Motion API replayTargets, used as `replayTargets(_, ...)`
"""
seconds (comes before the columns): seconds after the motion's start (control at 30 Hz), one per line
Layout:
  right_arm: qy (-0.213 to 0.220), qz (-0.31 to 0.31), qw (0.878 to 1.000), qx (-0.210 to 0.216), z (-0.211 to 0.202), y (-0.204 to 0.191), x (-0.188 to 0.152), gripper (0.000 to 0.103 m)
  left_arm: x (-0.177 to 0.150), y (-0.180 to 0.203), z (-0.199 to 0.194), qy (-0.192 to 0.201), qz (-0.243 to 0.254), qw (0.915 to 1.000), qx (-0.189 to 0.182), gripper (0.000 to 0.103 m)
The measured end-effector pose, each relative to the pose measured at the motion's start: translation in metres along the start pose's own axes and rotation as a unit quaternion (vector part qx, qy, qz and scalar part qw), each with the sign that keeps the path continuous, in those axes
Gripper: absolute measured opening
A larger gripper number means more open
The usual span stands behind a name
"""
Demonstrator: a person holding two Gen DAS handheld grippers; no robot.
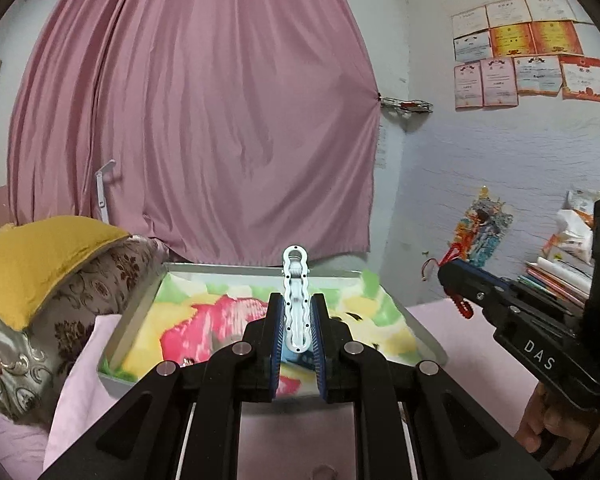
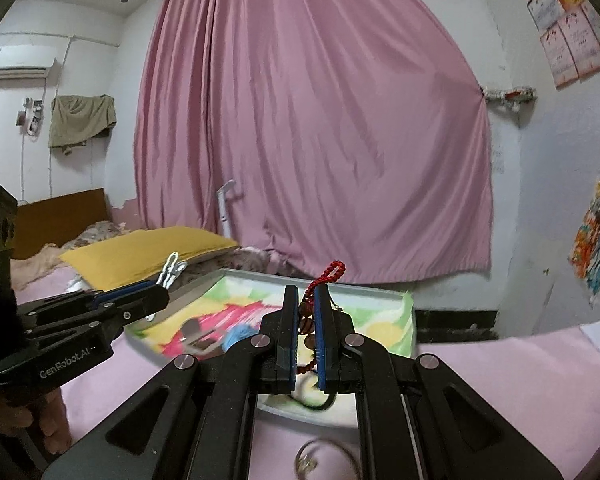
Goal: Organize jewelry
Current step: 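Carry the white strap and red string over the tray and open both grippers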
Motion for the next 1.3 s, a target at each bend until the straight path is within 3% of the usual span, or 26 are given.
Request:
replayTargets(0.27,-0.029,-0.005,1.0,-0.002,0.027,-0.003,-0.008,0.007,-0.006,-0.016,0.036,-0.032,-0.009,0.9993,0.015,0.013)
replayTargets(0.47,-0.074,0.012,0.997,0.006,0.047,0.004,-0.024,0.007,-0.021,-0.022,0.051,-0.068,-0.027,0.9972,0.013,0.013)
replayTargets(0.73,-0.165,0.048,0.985,0.033,0.072,0.008,-0.054,0.007,-0.04,-0.024,0.065,-0.129,-0.041,0.9908,0.004,0.013)
replayTargets(0.93,-0.205,0.07,0.975,0.048,0.08,0.009,-0.073,0.007,-0.055,-0.027,0.072,-0.18,-0.046,0.9824,0.021,0.013)
replayTargets(1.3,-0.247,0.106,0.962,0.057,0.092,0.013,-0.092,0.007,-0.058,-0.022,0.073,-0.2,-0.042,0.9787,0.013,0.013)
Point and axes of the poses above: each gripper's, at about its wrist camera, not at the fingertips, and z roughly the way its jaws point, y to its right, x to its top, the point moved 8 cm from there along z, roughly the way its jaws point, and after that the axes turned 1 degree about -x, right-handed, at the moved point
